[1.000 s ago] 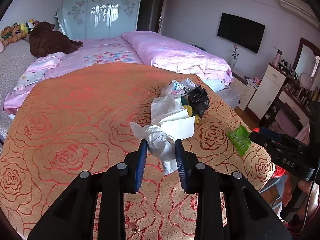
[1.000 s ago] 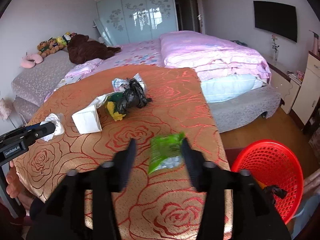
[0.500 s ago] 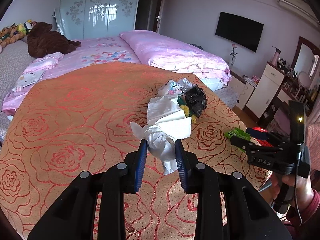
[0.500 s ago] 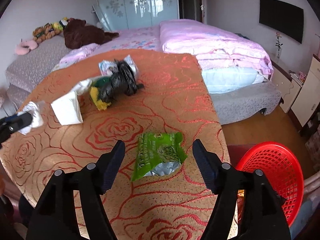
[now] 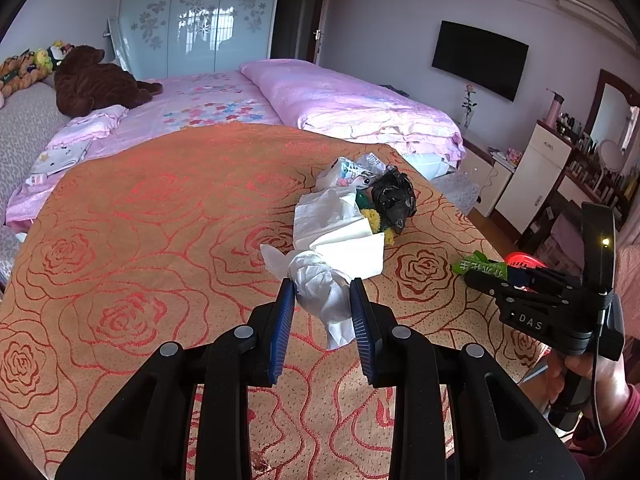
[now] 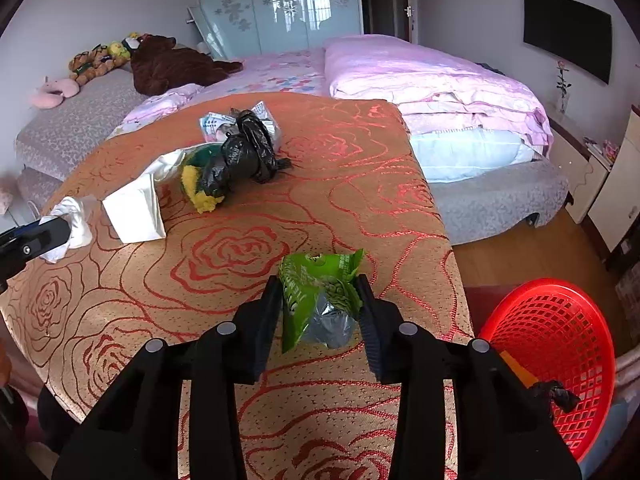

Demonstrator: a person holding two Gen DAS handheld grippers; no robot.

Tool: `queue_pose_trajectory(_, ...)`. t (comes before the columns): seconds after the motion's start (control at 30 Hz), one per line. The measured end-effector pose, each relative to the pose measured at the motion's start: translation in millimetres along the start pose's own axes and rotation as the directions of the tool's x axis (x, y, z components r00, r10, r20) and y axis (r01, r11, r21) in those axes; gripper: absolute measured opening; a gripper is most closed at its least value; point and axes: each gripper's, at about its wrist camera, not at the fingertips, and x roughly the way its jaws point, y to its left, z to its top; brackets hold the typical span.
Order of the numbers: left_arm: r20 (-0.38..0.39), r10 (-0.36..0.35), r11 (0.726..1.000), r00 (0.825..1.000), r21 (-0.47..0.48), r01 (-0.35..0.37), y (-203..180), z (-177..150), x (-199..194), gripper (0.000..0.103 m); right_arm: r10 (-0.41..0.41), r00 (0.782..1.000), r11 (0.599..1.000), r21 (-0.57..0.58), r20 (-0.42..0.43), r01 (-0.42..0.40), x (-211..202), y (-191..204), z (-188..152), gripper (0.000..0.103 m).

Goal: Collect trash
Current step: 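Lift the green packet and white cloth up from the bed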

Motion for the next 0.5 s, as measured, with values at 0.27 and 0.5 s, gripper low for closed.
queue_pose_trajectory(0.27,0.012,0.003,1.000,1.000,0.002,-0.003,-3.1,4.7,1.8,0.028,-0.014,0.999,1.000,-0.001,0.052,0.014,-17.9,2.3,3.5,0.036)
queue_pose_trajectory(0.5,0.034,-0.003,1.000,0.999,0.029,0.002,-15.8,16.4,-0.6,0.028,-0.026,0.994,1.000,0.003,0.111,0.025,-40.5,-0.2,11.8,0.036)
